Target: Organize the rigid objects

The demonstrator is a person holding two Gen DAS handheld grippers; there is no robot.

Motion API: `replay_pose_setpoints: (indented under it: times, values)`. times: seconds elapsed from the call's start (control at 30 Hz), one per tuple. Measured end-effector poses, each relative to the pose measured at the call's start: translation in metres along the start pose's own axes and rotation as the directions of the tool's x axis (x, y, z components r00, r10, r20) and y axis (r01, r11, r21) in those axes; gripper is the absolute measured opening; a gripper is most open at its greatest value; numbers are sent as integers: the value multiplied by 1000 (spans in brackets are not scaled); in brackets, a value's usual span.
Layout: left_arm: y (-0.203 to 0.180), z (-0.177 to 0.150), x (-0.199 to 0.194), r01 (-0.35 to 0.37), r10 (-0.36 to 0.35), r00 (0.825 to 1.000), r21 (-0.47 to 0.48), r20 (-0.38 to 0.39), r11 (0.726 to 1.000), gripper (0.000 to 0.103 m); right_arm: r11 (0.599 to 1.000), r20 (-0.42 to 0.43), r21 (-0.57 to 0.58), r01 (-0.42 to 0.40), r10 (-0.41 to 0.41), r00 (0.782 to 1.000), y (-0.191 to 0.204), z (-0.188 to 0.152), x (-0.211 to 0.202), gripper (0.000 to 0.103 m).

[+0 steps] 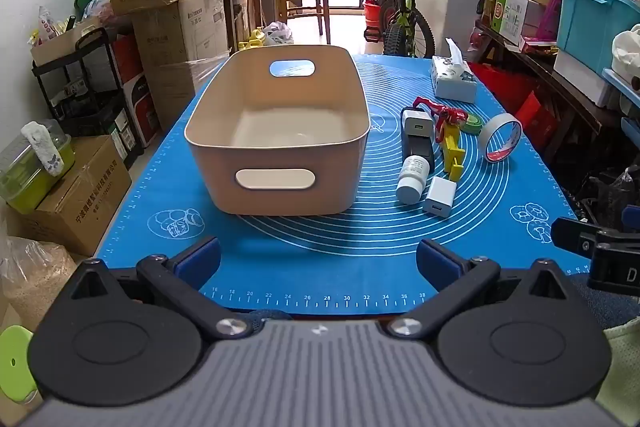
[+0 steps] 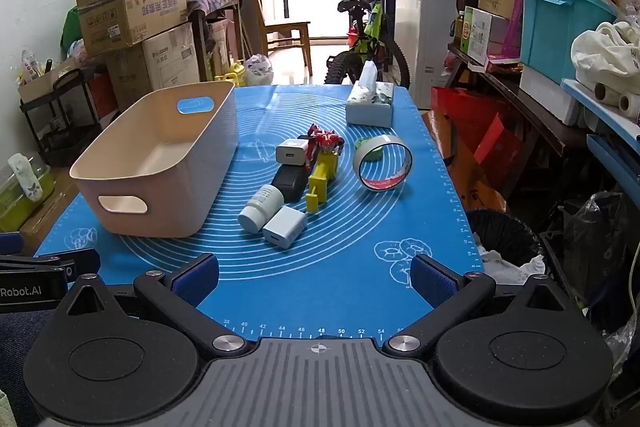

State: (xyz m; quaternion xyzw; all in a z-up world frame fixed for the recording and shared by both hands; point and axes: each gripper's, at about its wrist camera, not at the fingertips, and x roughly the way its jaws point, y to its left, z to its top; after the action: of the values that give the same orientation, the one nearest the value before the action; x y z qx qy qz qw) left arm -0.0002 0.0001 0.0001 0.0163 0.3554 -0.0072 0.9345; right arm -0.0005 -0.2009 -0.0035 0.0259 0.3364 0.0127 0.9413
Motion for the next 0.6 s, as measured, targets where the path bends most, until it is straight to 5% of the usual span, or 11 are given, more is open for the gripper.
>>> replay_pose_setpoints:
  times: [0.6]
  values:
    - [-1, -1, 0, -6, 6, 1000, 8, -4, 1000, 103, 1000, 3, 0, 0, 0, 1000, -1, 0, 0, 101]
